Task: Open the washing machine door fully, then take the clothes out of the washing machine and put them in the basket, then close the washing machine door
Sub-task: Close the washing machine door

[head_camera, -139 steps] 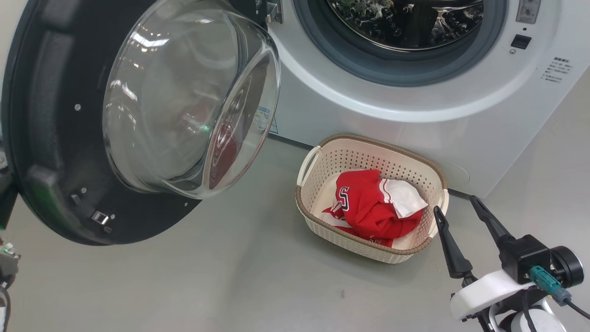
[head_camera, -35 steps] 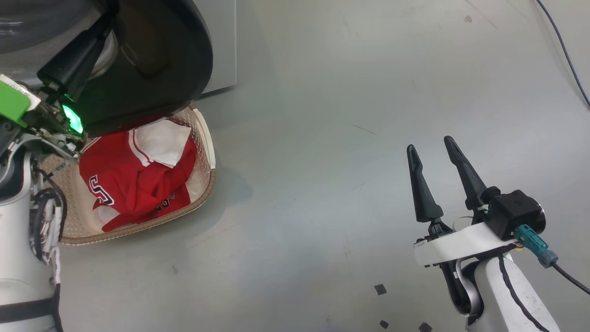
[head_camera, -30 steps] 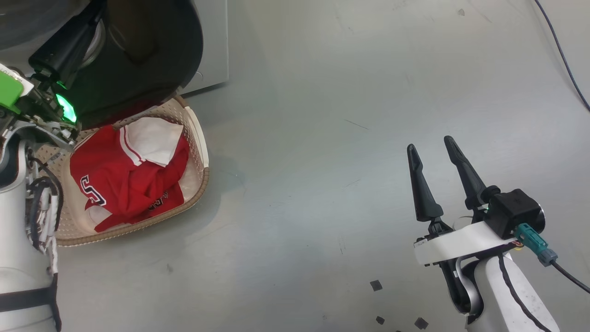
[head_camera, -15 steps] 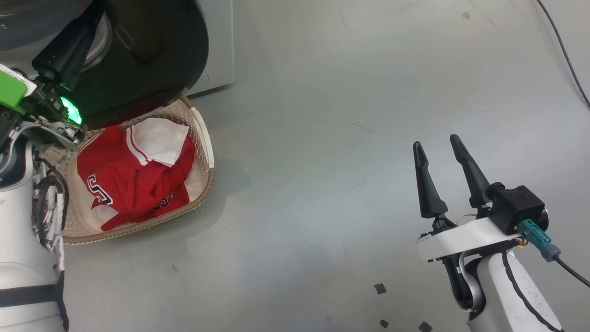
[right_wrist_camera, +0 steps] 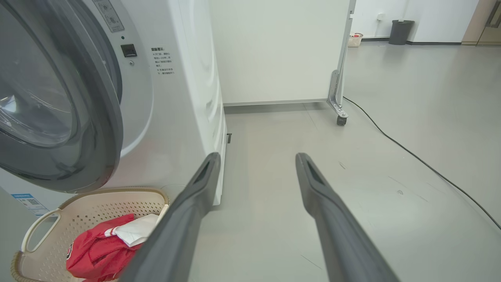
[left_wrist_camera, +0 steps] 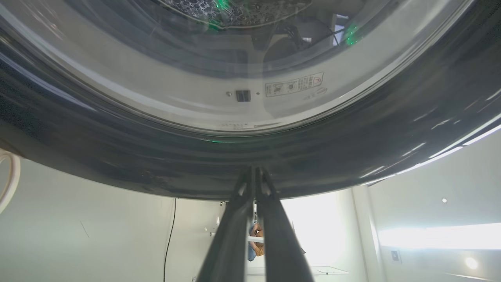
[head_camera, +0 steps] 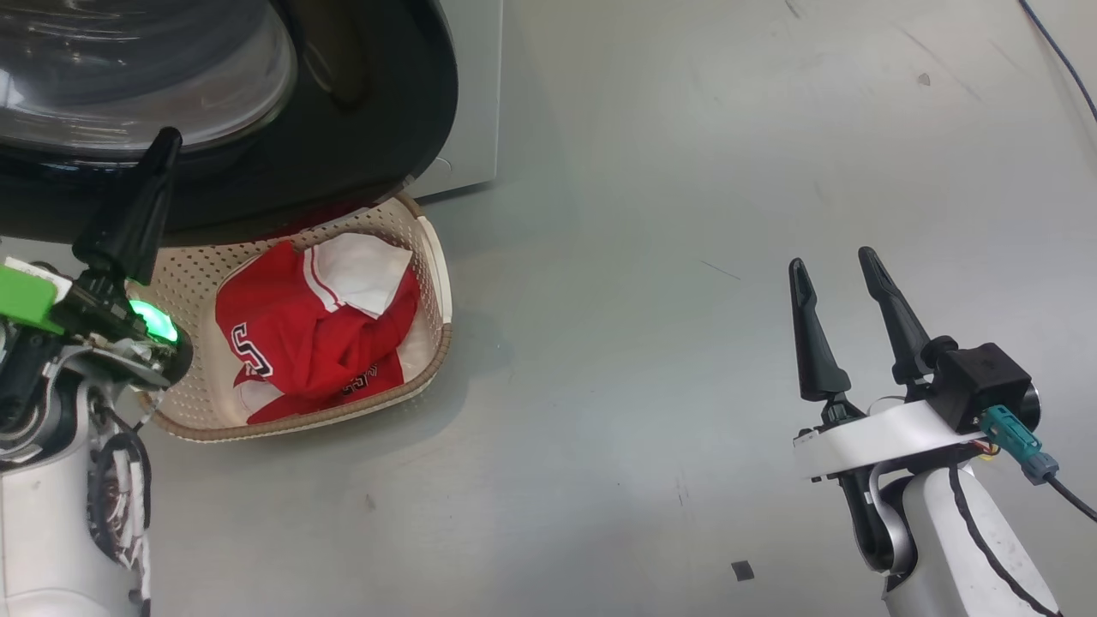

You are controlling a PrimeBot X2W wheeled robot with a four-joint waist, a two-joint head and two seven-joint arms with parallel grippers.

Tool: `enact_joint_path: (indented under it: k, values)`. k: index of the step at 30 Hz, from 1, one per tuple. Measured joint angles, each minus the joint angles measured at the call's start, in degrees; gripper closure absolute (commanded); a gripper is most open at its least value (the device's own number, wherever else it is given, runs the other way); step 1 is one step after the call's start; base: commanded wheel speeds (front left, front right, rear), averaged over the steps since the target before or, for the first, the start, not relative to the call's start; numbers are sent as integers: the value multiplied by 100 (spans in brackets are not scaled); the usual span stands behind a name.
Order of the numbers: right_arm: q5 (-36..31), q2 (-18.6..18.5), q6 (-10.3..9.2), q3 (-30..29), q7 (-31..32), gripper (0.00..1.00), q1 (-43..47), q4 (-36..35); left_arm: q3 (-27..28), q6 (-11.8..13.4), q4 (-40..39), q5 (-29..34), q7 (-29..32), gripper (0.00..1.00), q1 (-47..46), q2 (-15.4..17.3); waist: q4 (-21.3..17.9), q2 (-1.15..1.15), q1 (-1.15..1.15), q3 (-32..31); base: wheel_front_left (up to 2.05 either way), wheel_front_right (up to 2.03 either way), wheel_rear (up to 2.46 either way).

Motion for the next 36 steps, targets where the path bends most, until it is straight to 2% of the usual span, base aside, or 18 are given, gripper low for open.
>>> enact_joint_path:
  k: [1, 3, 4, 15, 20, 26, 30, 36]
  values:
    - [-5, -7, 0, -13, 0, 0, 2, 4, 41, 0, -30, -7, -25, 84, 81, -35, 35, 0, 0, -32, 0, 0, 0]
    - [-10, -22, 0, -35, 0, 0, 11, 11, 87, 0, -160, -7, -41, 39, 264, -90, 105, 0, 0, -96, 0, 0, 0]
    - [-29, -30, 0, -45, -1, 0, 18, 14, 109, 0, -254, -7, -49, 2, 347, -111, 142, 0, 0, -129, 0, 0, 0]
    - [-159, -163, 8, -98, -1, 0, 142, 38, 335, 0, -1181, 294, -595, 0, 1191, -285, 625, 0, 0, -534, 0, 0, 0]
    - [-175, -196, 8, -111, -1, 0, 277, 80, 336, 0, -1496, 814, -978, 0, 1563, -298, 835, 0, 0, -709, 0, 0, 0]
    - [-205, -210, 8, -115, -1, 0, 378, 121, 261, 0, -1798, 1716, -1589, 0, 2004, -301, 1068, 0, 0, -941, 0, 0, 0]
    - [-205, -226, 8, -124, -1, 0, 478, 134, 43, 0, -2015, 2606, -2024, 0, 2254, -291, 1205, 0, 0, -1102, 0, 0, 0]
    - [-207, -227, 7, -126, -1, 0, 590, 161, -352, -1, -2204, 4400, -2781, 0, 2690, 115, 1366, 0, 0, -1338, 0, 0, 0]
